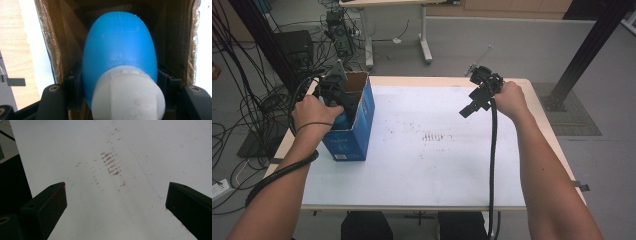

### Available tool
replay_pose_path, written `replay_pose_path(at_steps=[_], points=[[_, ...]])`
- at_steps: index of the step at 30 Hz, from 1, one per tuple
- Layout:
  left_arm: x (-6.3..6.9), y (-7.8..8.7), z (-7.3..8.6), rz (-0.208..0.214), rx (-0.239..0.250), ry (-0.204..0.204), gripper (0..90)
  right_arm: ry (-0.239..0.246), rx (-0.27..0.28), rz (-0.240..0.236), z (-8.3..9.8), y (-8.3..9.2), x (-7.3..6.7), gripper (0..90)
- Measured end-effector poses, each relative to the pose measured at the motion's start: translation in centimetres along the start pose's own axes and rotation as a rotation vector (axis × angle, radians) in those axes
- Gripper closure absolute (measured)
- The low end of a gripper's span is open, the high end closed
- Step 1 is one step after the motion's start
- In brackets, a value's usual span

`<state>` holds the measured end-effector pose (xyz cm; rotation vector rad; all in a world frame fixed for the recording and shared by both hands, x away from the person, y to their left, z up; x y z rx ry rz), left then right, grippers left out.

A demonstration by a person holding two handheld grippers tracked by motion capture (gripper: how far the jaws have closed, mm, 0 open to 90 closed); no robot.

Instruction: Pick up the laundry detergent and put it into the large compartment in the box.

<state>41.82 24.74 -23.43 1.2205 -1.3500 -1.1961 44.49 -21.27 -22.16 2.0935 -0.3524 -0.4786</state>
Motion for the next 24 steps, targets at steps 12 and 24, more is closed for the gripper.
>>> replay_pose_path(at_steps=[12, 24], points=[[0.04, -0.03, -0.03, 0.000, 0.001, 0.000, 37.3, -0.004, 0.007, -0.002, 0.24, 0.06, 0.17, 3.8], [0.01, -0.03, -0.01, 0.000, 0.000, 0.002, 37.3, -0.006, 0.004, -0.001, 0.21, 0.04, 0.10, 3.7]])
Point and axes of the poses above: each handheld gripper's, and its own axes: y roughly backward along the jaws, z roughly out of its underside, x roughly to its right, the point moved 7 cm from there along -y, roughly forward along the jaws, and after that the axes turned 4 degrees about x, right-handed, at the moved point
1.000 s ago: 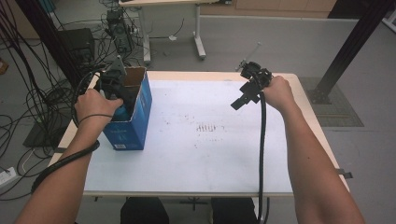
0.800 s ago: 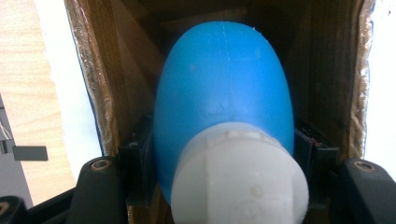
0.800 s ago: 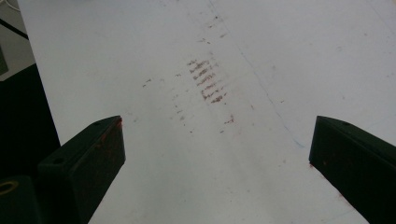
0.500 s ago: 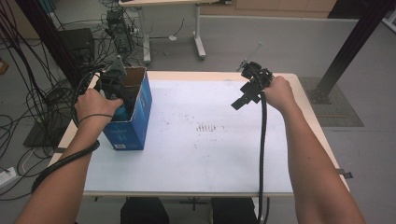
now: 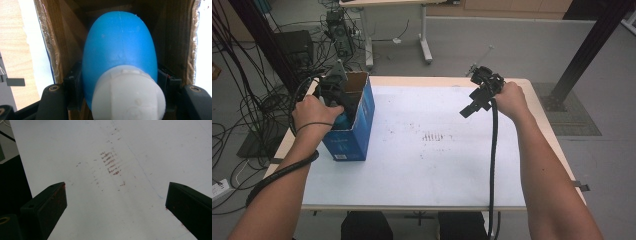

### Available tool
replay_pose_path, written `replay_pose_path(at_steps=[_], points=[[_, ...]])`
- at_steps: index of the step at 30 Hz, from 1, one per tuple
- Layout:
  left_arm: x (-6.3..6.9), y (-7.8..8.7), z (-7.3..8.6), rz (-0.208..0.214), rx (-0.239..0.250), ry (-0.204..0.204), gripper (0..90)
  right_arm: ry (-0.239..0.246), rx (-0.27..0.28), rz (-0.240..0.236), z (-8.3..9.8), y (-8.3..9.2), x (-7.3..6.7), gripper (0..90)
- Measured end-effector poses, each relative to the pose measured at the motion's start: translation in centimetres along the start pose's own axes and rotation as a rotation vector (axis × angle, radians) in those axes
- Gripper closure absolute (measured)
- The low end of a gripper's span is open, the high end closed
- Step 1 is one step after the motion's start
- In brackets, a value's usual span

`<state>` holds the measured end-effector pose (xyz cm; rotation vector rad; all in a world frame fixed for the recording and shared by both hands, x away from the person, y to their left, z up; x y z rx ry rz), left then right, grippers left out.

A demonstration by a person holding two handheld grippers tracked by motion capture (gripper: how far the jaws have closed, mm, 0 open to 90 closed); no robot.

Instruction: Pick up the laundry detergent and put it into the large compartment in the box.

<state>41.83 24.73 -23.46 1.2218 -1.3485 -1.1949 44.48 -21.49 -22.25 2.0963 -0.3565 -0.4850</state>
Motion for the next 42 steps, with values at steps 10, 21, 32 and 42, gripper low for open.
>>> replay_pose_path(at_steps=[10, 21, 32, 42], points=[[0.0, 0.0, 0.0, -0.001, 0.000, -0.001, 37.3, -0.003, 0.000, -0.002, 0.1, 0.0, 0.0, 3.8], [0.0, 0.0, 0.0, -0.004, -0.001, 0.007, 37.2, 0.004, 0.002, -0.001, 0.1, 0.1, 0.0, 3.8], [0.1, 0.6, 0.1, -0.010, 0.023, 0.019, 29.1, 0.003, 0.005, 0.000, 0.1, 0.1, 0.0, 3.7], [0.3, 2.1, 0.1, -0.014, 0.027, 0.023, 27.6, 0.006, 0.008, -0.002, 0.2, 0.1, 0.0, 3.8]])
Point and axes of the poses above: each handheld gripper's, and its own axes: y roughly backward along the jaws, z roughly out of its underside, x roughly to its right, the point moved 7 cm from there along -y, roughly forward along the jaws, and after that the axes turned 4 degrees about x, right-handed, at the moved point
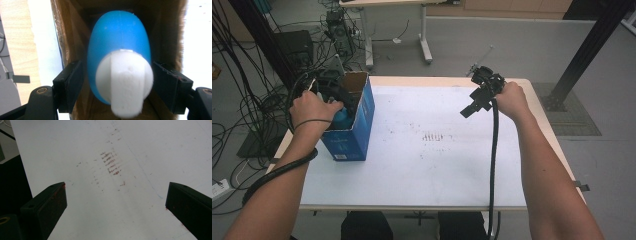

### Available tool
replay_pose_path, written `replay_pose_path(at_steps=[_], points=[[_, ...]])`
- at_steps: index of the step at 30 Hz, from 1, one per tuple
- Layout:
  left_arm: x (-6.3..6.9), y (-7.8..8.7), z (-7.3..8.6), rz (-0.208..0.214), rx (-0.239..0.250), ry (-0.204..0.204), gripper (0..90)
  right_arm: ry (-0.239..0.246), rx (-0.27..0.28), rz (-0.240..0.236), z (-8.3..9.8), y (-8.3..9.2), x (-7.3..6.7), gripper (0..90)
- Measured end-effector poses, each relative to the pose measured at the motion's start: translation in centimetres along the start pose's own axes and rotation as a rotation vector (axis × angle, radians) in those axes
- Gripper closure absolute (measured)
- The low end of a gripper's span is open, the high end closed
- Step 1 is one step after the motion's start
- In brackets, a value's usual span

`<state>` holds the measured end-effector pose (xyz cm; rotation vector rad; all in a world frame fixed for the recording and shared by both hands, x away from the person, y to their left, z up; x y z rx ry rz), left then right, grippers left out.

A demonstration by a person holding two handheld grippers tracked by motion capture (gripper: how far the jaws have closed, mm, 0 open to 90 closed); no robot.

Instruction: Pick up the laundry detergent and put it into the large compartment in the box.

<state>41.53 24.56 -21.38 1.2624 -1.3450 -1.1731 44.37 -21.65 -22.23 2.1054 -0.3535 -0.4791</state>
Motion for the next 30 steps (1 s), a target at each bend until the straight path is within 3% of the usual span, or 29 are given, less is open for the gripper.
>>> replay_pose_path(at_steps=[7, 17, 26, 30], points=[[0.4, 2.4, 0.0, -0.011, 0.028, -0.022, 28.1, 0.004, 0.000, 0.000, -0.2, -0.1, -0.1, 3.8], [2.0, 5.9, 0.3, -0.038, 0.052, -0.092, 28.1, 0.005, -0.001, 0.002, -0.3, 0.1, -0.3, 3.8], [3.5, 7.0, 0.4, -0.025, 0.053, -0.141, 20.8, 0.006, -0.002, 0.002, -0.3, 0.0, -0.2, 3.8], [4.6, 7.1, 0.5, -0.010, 0.043, -0.182, 17.9, 0.009, -0.005, 0.002, -0.4, -0.1, -0.2, 3.8]])
Point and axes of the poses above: each handheld gripper's, and its own axes: y roughly backward along the jaws, z roughly out of its underside, x roughly to its right, the point moved 7 cm from there along -y, roughly forward along the jaws, and after that the axes turned 4 degrees about x, right-handed, at the moved point
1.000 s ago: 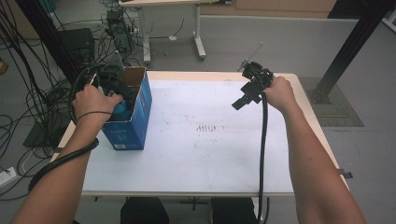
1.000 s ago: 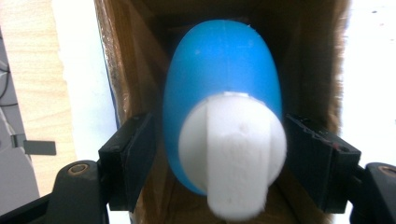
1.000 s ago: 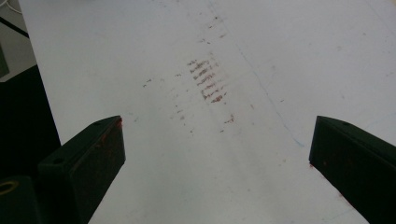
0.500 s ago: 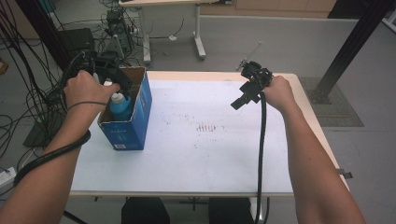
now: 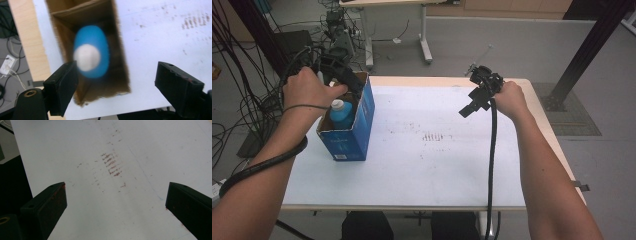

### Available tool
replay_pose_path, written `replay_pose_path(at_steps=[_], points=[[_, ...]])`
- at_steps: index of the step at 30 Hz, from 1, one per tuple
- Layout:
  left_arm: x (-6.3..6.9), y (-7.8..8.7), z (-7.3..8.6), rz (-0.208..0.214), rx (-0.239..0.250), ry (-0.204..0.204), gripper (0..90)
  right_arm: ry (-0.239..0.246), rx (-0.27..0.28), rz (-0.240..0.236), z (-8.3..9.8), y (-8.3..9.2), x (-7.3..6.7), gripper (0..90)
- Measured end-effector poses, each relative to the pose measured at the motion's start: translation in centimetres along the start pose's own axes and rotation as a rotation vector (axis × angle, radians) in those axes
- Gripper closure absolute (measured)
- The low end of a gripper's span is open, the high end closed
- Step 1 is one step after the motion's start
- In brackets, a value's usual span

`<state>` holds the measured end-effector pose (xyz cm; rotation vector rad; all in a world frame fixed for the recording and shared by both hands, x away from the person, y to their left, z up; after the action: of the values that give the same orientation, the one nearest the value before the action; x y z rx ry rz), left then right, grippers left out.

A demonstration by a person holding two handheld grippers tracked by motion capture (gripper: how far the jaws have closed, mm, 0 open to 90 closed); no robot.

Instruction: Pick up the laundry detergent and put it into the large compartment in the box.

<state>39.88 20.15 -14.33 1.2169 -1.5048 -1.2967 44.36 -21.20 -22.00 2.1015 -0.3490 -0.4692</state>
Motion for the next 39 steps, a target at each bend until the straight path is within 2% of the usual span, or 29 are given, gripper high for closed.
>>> replay_pose_path(at_steps=[4, 5, 6, 12, 14, 18, 25, 27, 30, 35, 39], points=[[1.5, 0.4, 0.1, 0.032, 0.004, -0.049, 15.1, 0.001, 0.001, 0.003, 0.0, 0.0, -0.1, 3.8], [1.5, 0.4, 0.1, 0.032, 0.004, -0.049, 14.6, 0.001, 0.001, 0.003, 0.0, 0.0, -0.1, 3.8], [2.2, 0.6, 0.1, 0.039, 0.005, -0.078, 14.4, -0.001, 0.003, 0.002, 0.0, 0.0, -0.1, 3.8], [5.1, 1.3, 0.3, 0.082, 0.004, -0.181, 8.4, -0.001, 0.003, 0.002, 0.0, 0.0, -0.1, 3.8], [5.9, 1.5, 0.4, 0.109, 0.000, -0.212, 7.8, 0.001, 0.006, 0.001, 0.0, 0.0, -0.1, 3.8], [7.7, 1.8, 0.9, 0.115, 0.008, -0.261, 7.4, -0.001, 0.004, -0.002, 0.0, -0.2, -0.1, 3.8], [9.7, 1.8, 1.3, 0.172, 0.002, -0.329, 6.6, -0.001, 0.005, -0.001, 0.0, -0.2, -0.2, 3.7], [9.9, 1.7, 1.4, 0.173, 0.004, -0.330, 6.6, 0.002, 0.005, 0.000, 0.0, -0.2, -0.2, 3.8], [10.5, 1.4, 1.6, 0.204, 0.005, -0.356, 6.4, -0.004, 0.006, -0.001, 0.1, -0.1, -0.3, 3.7], [11.4, 0.4, 1.6, 0.214, -0.019, -0.398, 6.0, 0.000, 0.008, 0.000, 0.1, -0.1, -0.2, 3.7], [11.8, -0.1, 1.8, 0.211, -0.019, -0.404, 6.0, -0.002, 0.009, -0.002, 0.0, -0.2, -0.2, 3.8]])
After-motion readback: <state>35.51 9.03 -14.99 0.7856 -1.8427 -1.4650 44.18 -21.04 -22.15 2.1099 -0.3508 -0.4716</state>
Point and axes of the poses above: each handheld gripper's, and its own axes: y roughly backward along the jaws, z roughly out of its underside, x roughly to its right, the point moved 7 cm from there along -y, roughly forward along the jaws, and after that the axes turned 4 degrees about x, right-handed, at the moved point
